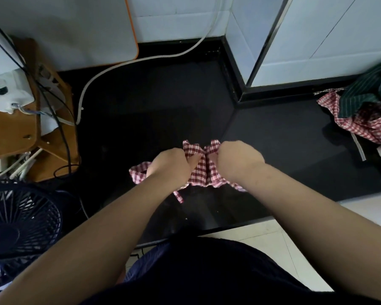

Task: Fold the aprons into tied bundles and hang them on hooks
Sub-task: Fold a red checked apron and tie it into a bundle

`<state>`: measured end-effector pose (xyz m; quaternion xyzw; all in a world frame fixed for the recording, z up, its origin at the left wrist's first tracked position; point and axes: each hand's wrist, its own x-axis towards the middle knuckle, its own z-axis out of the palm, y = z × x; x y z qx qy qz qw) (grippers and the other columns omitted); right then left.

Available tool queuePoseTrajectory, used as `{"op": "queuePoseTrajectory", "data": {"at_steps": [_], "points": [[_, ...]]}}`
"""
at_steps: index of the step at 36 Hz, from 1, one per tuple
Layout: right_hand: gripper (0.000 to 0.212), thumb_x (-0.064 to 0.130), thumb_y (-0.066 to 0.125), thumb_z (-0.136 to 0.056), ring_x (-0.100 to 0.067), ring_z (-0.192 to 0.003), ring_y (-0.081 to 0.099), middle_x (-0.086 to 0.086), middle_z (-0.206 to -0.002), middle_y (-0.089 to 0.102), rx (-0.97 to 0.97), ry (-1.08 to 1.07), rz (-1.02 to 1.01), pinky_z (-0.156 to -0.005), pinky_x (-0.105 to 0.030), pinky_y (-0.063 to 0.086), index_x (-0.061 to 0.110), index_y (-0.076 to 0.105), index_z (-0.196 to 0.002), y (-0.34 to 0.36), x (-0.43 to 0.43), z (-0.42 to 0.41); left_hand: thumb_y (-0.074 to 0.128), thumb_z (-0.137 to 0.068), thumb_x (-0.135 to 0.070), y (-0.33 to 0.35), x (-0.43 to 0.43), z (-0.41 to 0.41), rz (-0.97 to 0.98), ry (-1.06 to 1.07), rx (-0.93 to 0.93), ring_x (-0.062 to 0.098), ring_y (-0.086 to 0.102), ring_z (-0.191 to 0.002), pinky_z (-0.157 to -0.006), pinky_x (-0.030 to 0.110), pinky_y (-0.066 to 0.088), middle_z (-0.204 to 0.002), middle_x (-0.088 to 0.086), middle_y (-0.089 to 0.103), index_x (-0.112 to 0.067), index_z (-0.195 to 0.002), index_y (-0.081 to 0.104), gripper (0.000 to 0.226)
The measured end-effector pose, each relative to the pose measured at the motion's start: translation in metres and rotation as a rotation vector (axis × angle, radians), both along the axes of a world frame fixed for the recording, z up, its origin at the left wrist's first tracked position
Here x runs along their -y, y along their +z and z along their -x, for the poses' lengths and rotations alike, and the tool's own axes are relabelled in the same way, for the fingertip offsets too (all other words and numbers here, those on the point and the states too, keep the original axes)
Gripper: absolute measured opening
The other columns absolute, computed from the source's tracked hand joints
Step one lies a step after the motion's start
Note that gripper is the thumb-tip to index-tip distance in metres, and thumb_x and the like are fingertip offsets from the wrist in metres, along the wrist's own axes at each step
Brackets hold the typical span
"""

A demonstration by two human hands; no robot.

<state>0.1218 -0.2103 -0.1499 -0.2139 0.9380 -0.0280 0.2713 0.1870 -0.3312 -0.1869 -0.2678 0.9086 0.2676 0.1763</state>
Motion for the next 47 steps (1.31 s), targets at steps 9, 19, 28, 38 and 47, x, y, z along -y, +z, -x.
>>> {"op": "queuePoseTrajectory", "data": {"at_steps": [9, 19, 28, 38, 47], "points": [[0.043, 0.022, 0.044, -0.098, -0.019, -0.053, 0.042, -0.006, -0.055, 0.042, 0.194, -0.347, 0.456, -0.054, -0.029, 0.032, 0.009, 0.043, -0.057, -0.02, 0.004, -0.001, 0.044, -0.095, -0.051, -0.005, 0.004, -0.003, 0.047, -0.065, 0.024, 0.017, 0.059, -0.071, -0.056, 0.028, 0.042, -0.076, 0.001, 0.06, -0.015, -0.076, 0.055, 0.043], [0.049, 0.032, 0.056, -0.093, -0.012, -0.033, 0.016, 0.006, -0.036, 0.017, 0.453, -0.332, 0.212, -0.042, -0.025, 0.017, 0.016, 0.026, -0.057, -0.019, -0.014, 0.013, 0.041, -0.096, -0.054, -0.004, 0.005, -0.002, 0.211, -0.089, 0.073, 0.013, 0.045, -0.057, -0.047, 0.026, 0.034, -0.069, -0.002, 0.048, -0.018, -0.071, 0.04, 0.043], [0.043, 0.015, 0.046, -0.095, -0.015, -0.048, 0.038, -0.001, -0.051, 0.04, 0.231, 0.016, 0.164, -0.044, -0.025, 0.026, 0.011, 0.038, -0.053, -0.031, 0.0, 0.005, 0.046, -0.098, -0.043, -0.005, -0.016, 0.013, 0.234, -0.09, 0.057, 0.022, 0.058, -0.08, -0.06, 0.031, 0.043, -0.09, 0.005, 0.061, -0.01, -0.11, 0.056, 0.036], [0.041, 0.014, 0.038, -0.1, -0.007, -0.053, 0.03, 0.002, -0.062, 0.035, 0.248, 0.034, 0.184, -0.044, -0.016, 0.026, 0.017, 0.033, -0.06, -0.029, -0.011, 0.02, 0.036, -0.103, -0.029, 0.003, -0.021, 0.012, -0.202, 0.013, 0.011, 0.009, 0.047, -0.061, -0.049, 0.022, 0.034, -0.078, -0.001, 0.051, -0.01, -0.107, 0.048, 0.022], [0.022, 0.013, 0.044, -0.096, -0.008, -0.058, 0.034, 0.002, -0.071, 0.036, 0.325, -0.13, 0.36, -0.052, -0.021, 0.032, 0.017, 0.035, -0.077, -0.037, -0.012, 0.044, 0.039, -0.103, -0.031, 0.006, -0.028, 0.01, 0.061, 0.239, -0.062, 0.026, 0.061, -0.081, -0.051, 0.028, 0.037, -0.095, 0.012, 0.063, -0.005, -0.104, 0.053, 0.03]]}}
